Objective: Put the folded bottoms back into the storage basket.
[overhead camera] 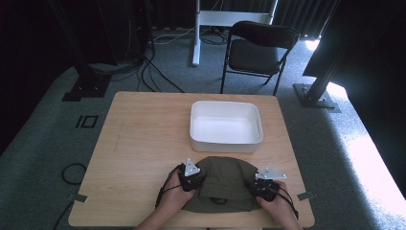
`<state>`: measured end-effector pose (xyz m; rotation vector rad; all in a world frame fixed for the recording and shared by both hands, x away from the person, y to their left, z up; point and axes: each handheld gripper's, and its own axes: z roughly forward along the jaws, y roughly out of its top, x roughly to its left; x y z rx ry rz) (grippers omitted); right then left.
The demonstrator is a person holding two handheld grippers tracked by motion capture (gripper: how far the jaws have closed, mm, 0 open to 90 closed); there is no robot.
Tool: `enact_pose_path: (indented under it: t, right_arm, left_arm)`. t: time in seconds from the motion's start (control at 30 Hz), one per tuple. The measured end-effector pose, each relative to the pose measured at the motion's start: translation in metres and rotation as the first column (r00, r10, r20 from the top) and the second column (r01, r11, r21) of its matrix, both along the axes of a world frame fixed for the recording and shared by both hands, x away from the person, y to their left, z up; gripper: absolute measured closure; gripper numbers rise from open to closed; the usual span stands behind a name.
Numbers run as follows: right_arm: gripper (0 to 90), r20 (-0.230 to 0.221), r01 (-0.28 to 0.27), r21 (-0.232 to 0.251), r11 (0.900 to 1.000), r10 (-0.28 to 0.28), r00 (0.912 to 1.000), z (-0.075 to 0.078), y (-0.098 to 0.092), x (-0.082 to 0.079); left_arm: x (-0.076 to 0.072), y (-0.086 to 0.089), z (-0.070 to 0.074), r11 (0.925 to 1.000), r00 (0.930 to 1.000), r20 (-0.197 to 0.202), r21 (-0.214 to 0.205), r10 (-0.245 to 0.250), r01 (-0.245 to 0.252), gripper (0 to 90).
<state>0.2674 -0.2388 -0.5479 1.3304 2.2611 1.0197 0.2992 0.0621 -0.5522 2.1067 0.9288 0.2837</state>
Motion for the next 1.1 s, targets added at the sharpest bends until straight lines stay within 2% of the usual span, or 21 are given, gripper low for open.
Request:
enact_pose_path:
  t: [0.13,0.27,0.33,0.4,0.57,0.67,0.97,1.1]
  right_arm:
    - [78.0,-0.033,0.003,0.06,0.9982,-0.001,0.9995,0.004,-0.003,-0.002]
    - [78.4,-0.037,0.001,0.099,0.995,0.003,0.9993,0.014,-0.004,-0.002]
    - [78.5,-0.036,-0.003,0.112,0.9937,0.007,0.9993,0.021,-0.003,-0.002]
    - [78.6,-0.029,-0.007,0.118,0.993,0.01,0.9995,0.027,-0.002,-0.002]
    - [78.6,-0.006,-0.014,0.154,0.988,0.015,0.9999,0.044,-0.003,-0.001]
    - [78.6,0.014,-0.014,0.174,0.9846,0.012,0.9998,0.056,-0.004,0.001]
    - [78.6,0.062,-0.035,0.21,0.9772,0.022,0.9979,0.087,-0.006,0.008]
    - [78.6,0.07,-0.043,0.218,0.975,0.029,0.9972,0.096,-0.006,0.011]
  left_arm:
    - [-0.001,0.002,0.008,0.9994,0.9998,-0.019,-0.034,-0.007,0.006,83.1]
    - [-0.003,0.002,0.025,0.9967,0.9999,-0.004,-0.079,-0.015,0.014,83.0]
    - [-0.003,0.003,0.032,0.995,0.9998,-0.01,-0.098,-0.018,0.017,83.1]
    - [-0.002,0.004,0.039,0.9952,0.9998,-0.003,-0.095,-0.022,0.022,83.1]
    - [0.002,0.009,0.055,0.9922,0.9998,0.007,-0.123,-0.017,0.017,83.1]
    - [0.005,0.011,0.064,0.9902,0.9995,0.025,-0.138,-0.016,0.02,83.1]
    - [0.014,0.015,0.079,0.9835,0.9996,0.024,-0.18,-0.012,0.016,83.1]
    - [0.018,0.016,0.089,0.9835,0.9992,0.036,-0.179,-0.018,0.024,83.1]
